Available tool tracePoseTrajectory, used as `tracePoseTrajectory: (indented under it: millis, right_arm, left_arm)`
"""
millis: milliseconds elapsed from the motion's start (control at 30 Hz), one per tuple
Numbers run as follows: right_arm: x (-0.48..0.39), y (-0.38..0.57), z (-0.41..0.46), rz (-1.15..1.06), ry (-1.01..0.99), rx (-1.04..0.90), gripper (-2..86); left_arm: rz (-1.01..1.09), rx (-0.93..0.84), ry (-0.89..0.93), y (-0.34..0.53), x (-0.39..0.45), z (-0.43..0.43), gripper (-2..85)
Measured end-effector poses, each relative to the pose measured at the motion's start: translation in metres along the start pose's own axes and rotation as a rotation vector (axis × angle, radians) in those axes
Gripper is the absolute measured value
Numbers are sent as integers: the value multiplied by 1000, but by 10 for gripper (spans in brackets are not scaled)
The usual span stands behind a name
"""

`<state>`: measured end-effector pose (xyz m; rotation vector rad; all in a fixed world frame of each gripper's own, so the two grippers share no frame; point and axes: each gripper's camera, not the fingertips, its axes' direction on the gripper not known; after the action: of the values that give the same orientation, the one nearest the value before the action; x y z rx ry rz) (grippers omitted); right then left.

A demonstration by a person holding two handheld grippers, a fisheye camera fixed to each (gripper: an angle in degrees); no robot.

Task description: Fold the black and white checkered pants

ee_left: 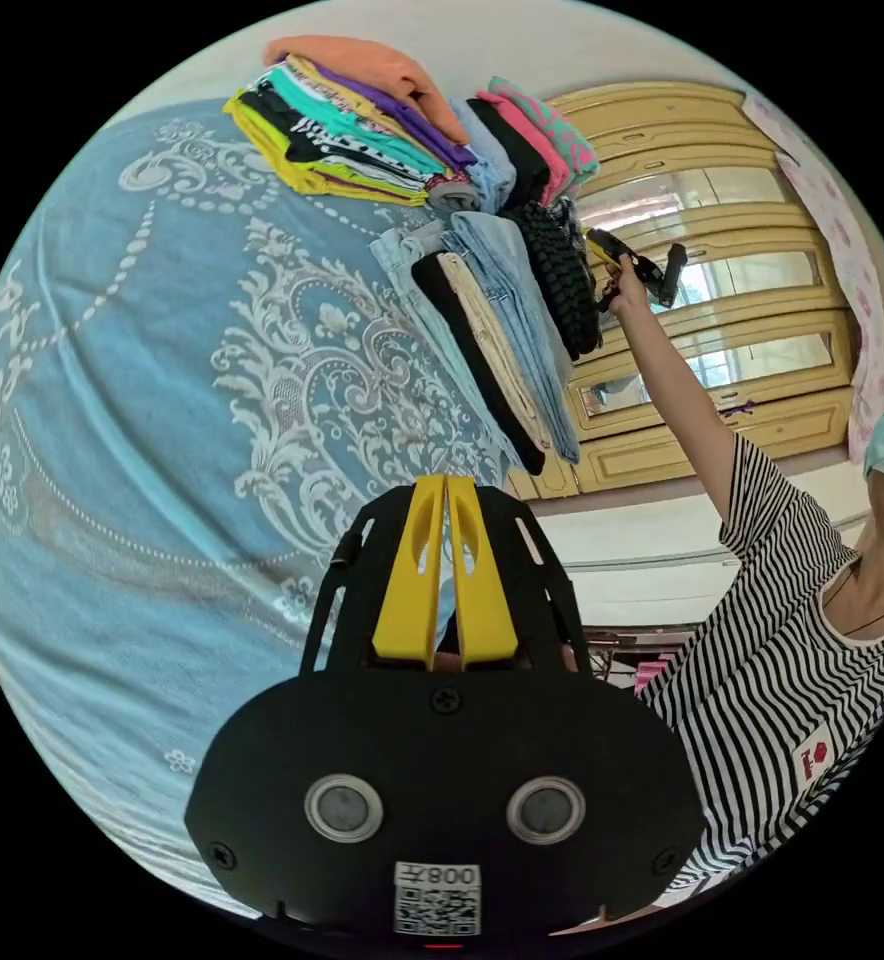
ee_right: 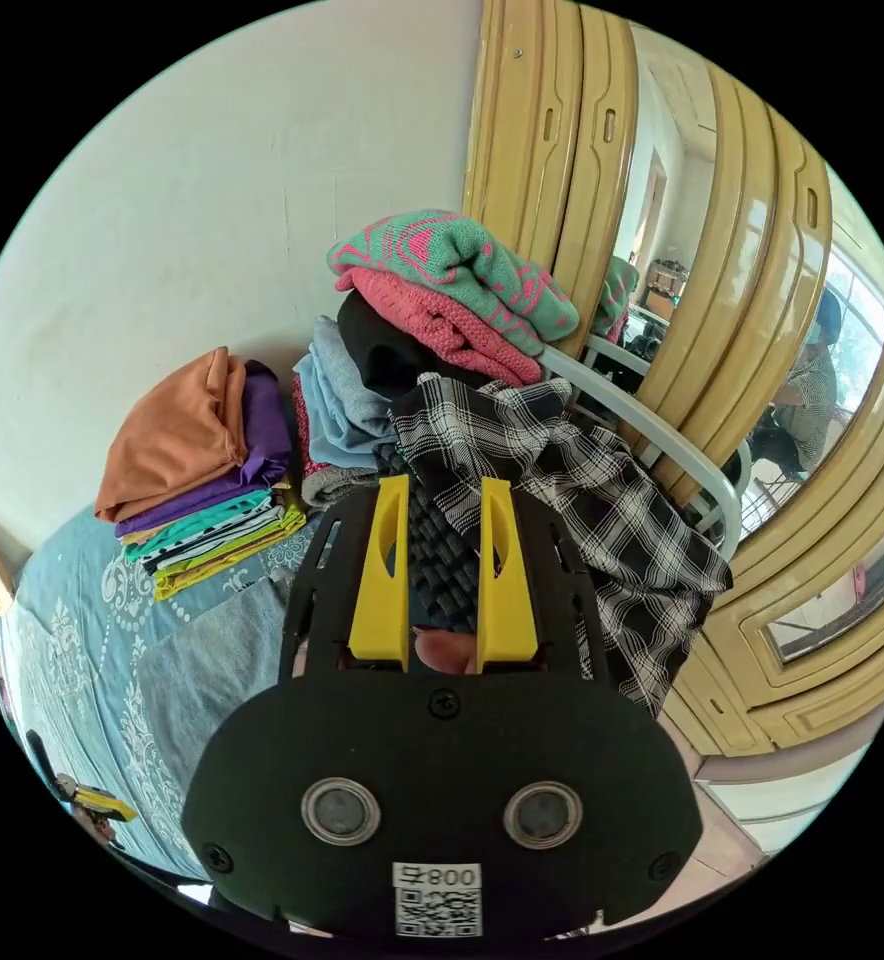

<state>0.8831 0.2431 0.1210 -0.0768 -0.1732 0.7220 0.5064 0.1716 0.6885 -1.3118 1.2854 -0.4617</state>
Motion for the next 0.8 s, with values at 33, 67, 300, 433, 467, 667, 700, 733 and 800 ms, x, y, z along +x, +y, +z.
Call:
tracePoseTrajectory:
  millis: [33,67,300,433,467,667,700,733,800]
  right_arm:
    - [-2,2,0,-1,9,-7,106]
    - [-6,6,-1,-2,34,-22,100]
    - [-15,48,-15,19,80,-83,22]
    - [-11,74,-37,54,3,-65,3]
    - [-7,84,-48,82,-52,-48,0]
    - [14,137,-106,165,-266,57,-5]
    - [16,148,-119,179,-317,89,-5]
    - [17,154,-126,185,-342,103,-5]
    - [20,174,-153,206,-459,147,-5]
  left_arm:
    - [-11,2,5,5,-3,-2,1]
    - [-26,6,16,13,-8,-6,1]
    - [-9,-4,52,43,-19,-21,1]
    - [9,-17,85,59,-20,-28,1]
    - [5,-22,100,65,-22,-31,1]
    - [-34,-25,165,107,-27,-50,1]
    - [-46,-17,175,115,-28,-55,1]
    - [-51,-10,179,120,-27,-58,1]
    - [-58,8,190,137,-25,-72,1]
